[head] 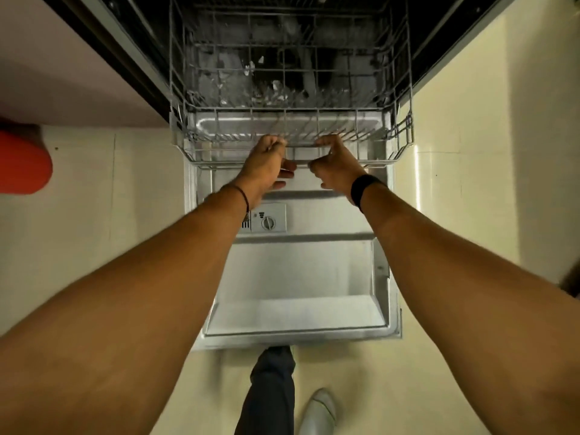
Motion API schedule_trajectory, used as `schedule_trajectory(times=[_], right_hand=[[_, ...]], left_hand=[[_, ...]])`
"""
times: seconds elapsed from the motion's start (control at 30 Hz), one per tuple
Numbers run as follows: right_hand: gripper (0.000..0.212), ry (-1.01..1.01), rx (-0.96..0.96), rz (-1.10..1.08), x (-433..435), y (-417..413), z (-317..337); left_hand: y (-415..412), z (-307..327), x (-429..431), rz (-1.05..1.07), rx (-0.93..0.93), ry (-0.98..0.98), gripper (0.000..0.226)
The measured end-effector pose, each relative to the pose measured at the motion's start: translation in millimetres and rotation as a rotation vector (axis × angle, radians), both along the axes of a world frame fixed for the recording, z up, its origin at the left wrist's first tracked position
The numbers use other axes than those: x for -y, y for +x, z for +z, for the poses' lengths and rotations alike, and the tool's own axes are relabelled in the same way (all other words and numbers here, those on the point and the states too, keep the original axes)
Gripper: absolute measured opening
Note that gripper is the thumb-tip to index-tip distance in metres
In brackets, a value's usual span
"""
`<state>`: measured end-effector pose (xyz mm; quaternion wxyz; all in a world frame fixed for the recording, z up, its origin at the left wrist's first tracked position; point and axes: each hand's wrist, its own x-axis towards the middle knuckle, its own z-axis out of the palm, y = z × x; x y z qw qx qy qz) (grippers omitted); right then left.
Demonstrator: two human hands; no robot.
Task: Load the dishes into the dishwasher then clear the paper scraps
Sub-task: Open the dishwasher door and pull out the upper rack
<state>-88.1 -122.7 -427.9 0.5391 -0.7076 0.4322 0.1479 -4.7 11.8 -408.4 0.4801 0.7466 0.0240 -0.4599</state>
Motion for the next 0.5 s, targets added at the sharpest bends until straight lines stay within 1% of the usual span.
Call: schedule_trajectory(times=[0.07,0.2,0.3,0.4,0.5], right_hand=[[0.042,0.020,-0.026,-0.001,-16,-24,2],[0.040,0.093,-0.041,0.012,-56,-81,2],[0.042,0.169,-0.063,-0.026,-88,-128,6],[0.041,0.184,-0.086,-0.007,-116,-172,5],[0.041,0.212,-0.111,0.002,-143,-213,8]], left_hand=[[-24,-2,-13,0.018,0.002,0.020,0.020],[-76,-6,-51,0.007,-0.003,0.054,0.021],[-116,-7,-79,0.001,-0.051,0.103,0.021],[-158,-8,-102,0.006,-0.097,0.142,0.022],[-199,-6,-128,0.037,-0.132,0.161,0.017]])
